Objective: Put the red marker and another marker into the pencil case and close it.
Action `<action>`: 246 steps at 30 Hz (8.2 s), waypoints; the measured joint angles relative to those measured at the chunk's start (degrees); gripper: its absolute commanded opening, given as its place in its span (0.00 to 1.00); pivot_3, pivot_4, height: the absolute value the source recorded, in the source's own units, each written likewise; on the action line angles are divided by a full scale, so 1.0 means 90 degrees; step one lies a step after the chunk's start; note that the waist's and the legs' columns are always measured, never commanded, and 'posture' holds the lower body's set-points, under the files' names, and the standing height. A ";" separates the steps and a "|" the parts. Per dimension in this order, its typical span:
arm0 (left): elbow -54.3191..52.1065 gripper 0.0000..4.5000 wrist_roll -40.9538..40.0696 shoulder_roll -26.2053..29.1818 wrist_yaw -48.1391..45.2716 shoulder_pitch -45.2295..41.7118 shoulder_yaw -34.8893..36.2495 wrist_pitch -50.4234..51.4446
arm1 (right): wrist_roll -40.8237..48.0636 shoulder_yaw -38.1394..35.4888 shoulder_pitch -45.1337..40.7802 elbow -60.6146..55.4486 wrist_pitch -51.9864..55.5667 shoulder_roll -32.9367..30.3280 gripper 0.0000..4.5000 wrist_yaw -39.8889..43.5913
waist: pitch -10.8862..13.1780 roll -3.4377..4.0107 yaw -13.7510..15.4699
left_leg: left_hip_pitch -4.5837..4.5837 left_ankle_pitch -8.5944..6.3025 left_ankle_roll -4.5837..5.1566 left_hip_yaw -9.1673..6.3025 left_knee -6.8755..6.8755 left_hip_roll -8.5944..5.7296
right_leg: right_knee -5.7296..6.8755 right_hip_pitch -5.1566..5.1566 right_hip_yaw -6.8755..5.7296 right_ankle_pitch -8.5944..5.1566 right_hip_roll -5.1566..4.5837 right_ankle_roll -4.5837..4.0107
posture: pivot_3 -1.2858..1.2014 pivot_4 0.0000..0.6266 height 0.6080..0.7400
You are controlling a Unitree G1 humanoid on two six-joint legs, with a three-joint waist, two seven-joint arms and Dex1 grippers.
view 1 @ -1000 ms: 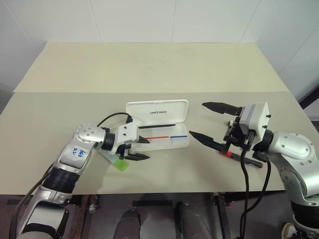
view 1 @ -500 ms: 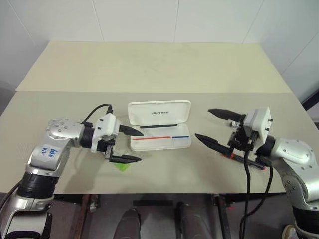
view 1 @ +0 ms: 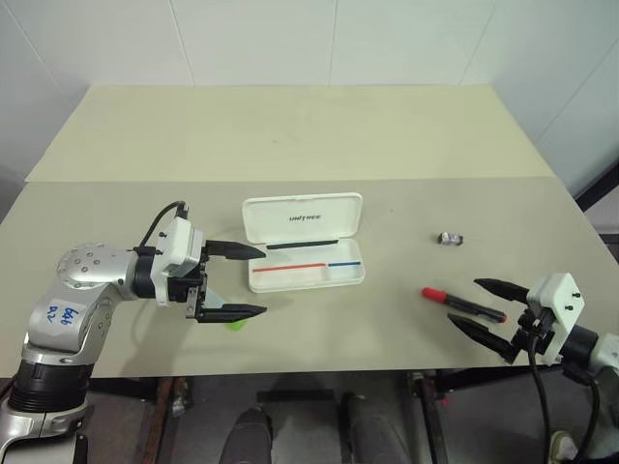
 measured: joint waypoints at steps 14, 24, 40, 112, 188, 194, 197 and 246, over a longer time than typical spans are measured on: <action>0.0053 1.00 0.0000 0.0164 -0.0003 -0.0233 -0.0024 -0.0058 | -0.0587 0.0675 -0.1075 0.2389 -0.0702 -0.0557 0.91 0.1313 | 0.0000 0.0000 -0.0078 | -0.0002 -0.0001 -0.0002 -0.0001 -0.0012 0.0000 | 0.0002 -0.0003 0.0000 0.0006 0.0000 0.0015 | 0.52 0.24 1.00; 0.0053 1.00 0.0000 0.0218 -0.0001 -0.0241 -0.0017 -0.0069 | -0.0746 0.0864 -0.1520 0.3029 -0.0996 -0.0565 0.15 0.1581 | 0.0000 0.0001 -0.0088 | -0.0001 0.0000 -0.0001 0.0000 -0.0006 0.0000 | 0.0003 -0.0001 0.0001 0.0005 0.0000 0.0014 | 0.52 0.24 1.00; 0.0380 1.00 0.0129 0.0615 -0.0097 0.0118 0.0242 -0.0627 | -0.0600 0.1656 -0.3124 0.1565 -0.0340 -0.0570 0.15 0.1667 | 0.0003 0.0005 -0.0107 | 0.0001 0.0001 -0.0002 -0.0001 -0.0007 0.0000 | 0.0013 -0.0006 0.0001 0.0006 0.0000 0.0015 | 0.52 0.24 1.00; 0.0288 1.00 0.0264 0.0374 0.1139 0.0848 0.0702 -0.0820 | -0.3233 0.4380 -0.7946 0.7388 -0.4423 0.3161 0.61 0.1783 | 0.0004 0.0008 -0.0305 | -0.0007 -0.0005 -0.0012 -0.0009 -0.0028 0.0003 | 0.0076 -0.0038 -0.0015 0.0043 0.0000 0.0086 | 0.52 0.24 1.00; 0.5041 1.00 -0.0276 0.2112 -0.1552 -0.2853 -0.5185 -0.5027 | 0.0248 0.1512 -0.3028 -0.1706 0.1448 0.0518 1.00 -0.0915 | 0.0003 0.0005 -0.0010 | -0.0024 -0.0021 -0.0004 -0.0010 -0.0020 0.0003 | 0.0043 -0.0037 -0.0015 0.0002 0.0001 0.0078 | 0.52 0.24 1.00; 0.5125 1.00 -0.0265 0.2110 -0.1552 -0.3089 -0.5661 -0.5151 | 0.0275 0.1513 -0.3153 -0.1706 0.1446 0.0517 1.00 -0.0934 | 0.0004 0.0005 0.0029 | -0.0024 -0.0021 -0.0004 -0.0010 -0.0017 0.0002 | 0.0042 -0.0037 -0.0014 0.0000 0.0001 0.0074 | 0.52 0.24 1.00; 0.5359 1.00 -0.0242 0.2104 -0.1552 -0.3206 -0.5800 -0.5219 | 0.0274 0.1513 -0.3160 -0.1706 0.1444 0.0516 1.00 -0.0956 | 0.0003 0.0005 0.0039 | -0.0024 -0.0021 -0.0004 -0.0010 -0.0017 0.0002 | 0.0042 -0.0037 -0.0014 -0.0002 0.0001 0.0072 | 0.52 0.24 1.00; 0.2231 0.22 -0.0908 0.1986 -0.1537 -0.0524 -0.1953 -0.2529 | 0.0220 0.2023 -0.3325 -0.1237 0.1014 0.0556 1.00 -0.0787 | 0.0003 0.0005 0.0062 | -0.0018 -0.0023 -0.0002 -0.0010 -0.0018 0.0003 | 0.0062 -0.0040 -0.0015 -0.0017 0.0002 0.0066 | 0.52 0.24 1.00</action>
